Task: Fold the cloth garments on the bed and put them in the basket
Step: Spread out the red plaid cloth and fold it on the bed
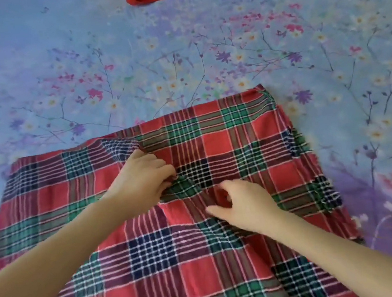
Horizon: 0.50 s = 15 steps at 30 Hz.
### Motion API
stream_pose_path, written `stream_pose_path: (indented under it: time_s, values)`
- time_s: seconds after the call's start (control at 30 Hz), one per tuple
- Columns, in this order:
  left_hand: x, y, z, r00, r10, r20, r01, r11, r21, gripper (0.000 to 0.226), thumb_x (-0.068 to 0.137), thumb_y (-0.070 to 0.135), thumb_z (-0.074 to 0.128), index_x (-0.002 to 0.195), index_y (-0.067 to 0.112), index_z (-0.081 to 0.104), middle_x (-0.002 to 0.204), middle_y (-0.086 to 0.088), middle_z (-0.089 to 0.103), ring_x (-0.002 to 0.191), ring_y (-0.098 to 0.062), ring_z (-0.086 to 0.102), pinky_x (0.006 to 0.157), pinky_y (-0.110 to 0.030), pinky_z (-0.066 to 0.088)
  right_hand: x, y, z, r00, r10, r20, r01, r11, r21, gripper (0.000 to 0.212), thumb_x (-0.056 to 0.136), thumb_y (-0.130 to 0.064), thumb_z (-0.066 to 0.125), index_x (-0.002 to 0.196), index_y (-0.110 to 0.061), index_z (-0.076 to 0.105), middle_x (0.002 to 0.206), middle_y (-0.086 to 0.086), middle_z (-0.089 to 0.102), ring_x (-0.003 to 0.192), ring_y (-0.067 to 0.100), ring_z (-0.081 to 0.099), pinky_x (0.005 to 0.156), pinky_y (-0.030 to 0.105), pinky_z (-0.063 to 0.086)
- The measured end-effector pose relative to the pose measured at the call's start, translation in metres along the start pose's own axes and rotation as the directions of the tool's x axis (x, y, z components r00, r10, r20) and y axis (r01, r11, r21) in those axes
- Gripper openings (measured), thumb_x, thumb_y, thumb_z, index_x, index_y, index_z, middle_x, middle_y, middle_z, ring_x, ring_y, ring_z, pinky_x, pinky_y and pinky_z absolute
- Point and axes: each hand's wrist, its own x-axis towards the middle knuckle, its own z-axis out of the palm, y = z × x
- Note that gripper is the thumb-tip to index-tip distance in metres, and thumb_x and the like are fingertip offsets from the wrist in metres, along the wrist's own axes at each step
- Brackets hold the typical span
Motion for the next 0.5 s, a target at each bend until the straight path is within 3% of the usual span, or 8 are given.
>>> stream_pose_path:
  time_s: [0.07,0.13,0.27,0.3,0.37,0.4,0.43,0.5]
  values:
    - [-0.039,0.004,-0.009,0.994,-0.087,-0.070,0.082,0.994,-0.066,0.034,0.063,0.020,0.079,0.096,0.018,0.068,0.071,0.008,0.068,0.066,-0.018,0.064,0.072,-0.027,0.036,-0.036,-0.019,0.021,0.993,-0.112,0.047,0.108,0.991,0.075,0.046,0.090,-0.048,0.054,0.124,-0.017,0.056,0.117,-0.002,0.063,0.109,0.020,0.059,0.086,0.032,0.047]
    - [-0.079,0.009,-0.017,0.986,-0.166,-0.033,0.163,0.983,-0.086,0.050,0.052,0.024,0.069,0.101,0.017,0.067,0.068,0.010,0.068,0.063,-0.015,0.065,0.071,-0.022,0.032,-0.069,-0.036,0.038,0.963,-0.262,0.056,0.252,0.957,0.146,0.025,0.092,-0.035,0.055,0.109,-0.018,0.063,0.106,-0.002,0.065,0.102,0.020,0.060,0.084,0.033,0.046]
    - [-0.158,0.014,-0.015,0.982,-0.128,0.141,0.133,0.991,-0.030,0.033,0.041,0.025,0.061,0.071,0.030,0.071,0.057,0.016,0.063,0.053,-0.011,0.064,0.054,-0.025,0.039,-0.118,-0.057,0.061,0.820,-0.469,0.329,0.408,0.881,0.240,0.023,0.091,-0.028,0.056,0.110,-0.022,0.069,0.108,-0.006,0.068,0.098,0.010,0.060,0.089,0.026,0.045]
    - [-0.174,0.014,-0.015,0.980,-0.112,0.162,0.118,0.993,-0.023,0.024,0.044,0.026,0.062,0.066,0.031,0.070,0.056,0.016,0.060,0.052,-0.012,0.063,0.052,-0.024,0.038,-0.124,-0.059,0.065,0.843,-0.452,0.292,0.382,0.885,0.266,0.022,0.091,-0.029,0.057,0.107,-0.022,0.071,0.105,-0.007,0.070,0.096,0.008,0.061,0.089,0.025,0.047]
    - [-0.196,0.018,-0.015,0.976,-0.101,0.193,0.107,0.994,-0.017,0.008,0.054,0.028,0.062,0.060,0.031,0.065,0.054,0.014,0.055,0.050,-0.012,0.060,0.052,-0.024,0.032,-0.118,-0.056,0.070,0.957,-0.288,-0.042,0.289,0.928,0.235,0.020,0.091,-0.030,0.058,0.102,-0.020,0.071,0.095,-0.010,0.069,0.088,0.009,0.062,0.085,0.031,0.050]
    - [-0.206,0.020,-0.015,0.974,-0.117,0.192,0.123,0.992,-0.020,0.007,0.055,0.028,0.065,0.060,0.031,0.064,0.055,0.014,0.054,0.051,-0.011,0.059,0.053,-0.024,0.028,-0.113,-0.056,0.071,0.956,-0.214,-0.200,0.250,0.952,0.178,0.022,0.089,-0.034,0.060,0.104,-0.020,0.068,0.090,-0.010,0.066,0.086,0.010,0.060,0.082,0.033,0.051]
    - [-0.211,0.021,-0.014,0.970,-0.148,0.196,0.158,0.987,-0.039,0.012,0.054,0.026,0.070,0.062,0.032,0.064,0.056,0.015,0.054,0.052,-0.011,0.059,0.055,-0.024,0.026,-0.107,-0.058,0.070,0.950,-0.162,-0.266,0.199,0.973,0.117,0.031,0.087,-0.041,0.062,0.110,-0.020,0.064,0.091,-0.009,0.063,0.087,0.012,0.058,0.081,0.033,0.051]
    - [-0.219,0.026,-0.016,0.929,-0.264,0.261,0.292,0.953,-0.075,0.024,0.054,0.025,0.077,0.073,0.036,0.069,0.065,0.018,0.060,0.062,-0.009,0.063,0.057,-0.026,0.034,-0.093,-0.066,0.074,0.967,-0.156,-0.199,0.149,0.987,-0.052,0.053,0.083,-0.051,0.061,0.126,-0.022,0.052,0.106,-0.006,0.060,0.101,0.018,0.057,0.081,0.031,0.049]
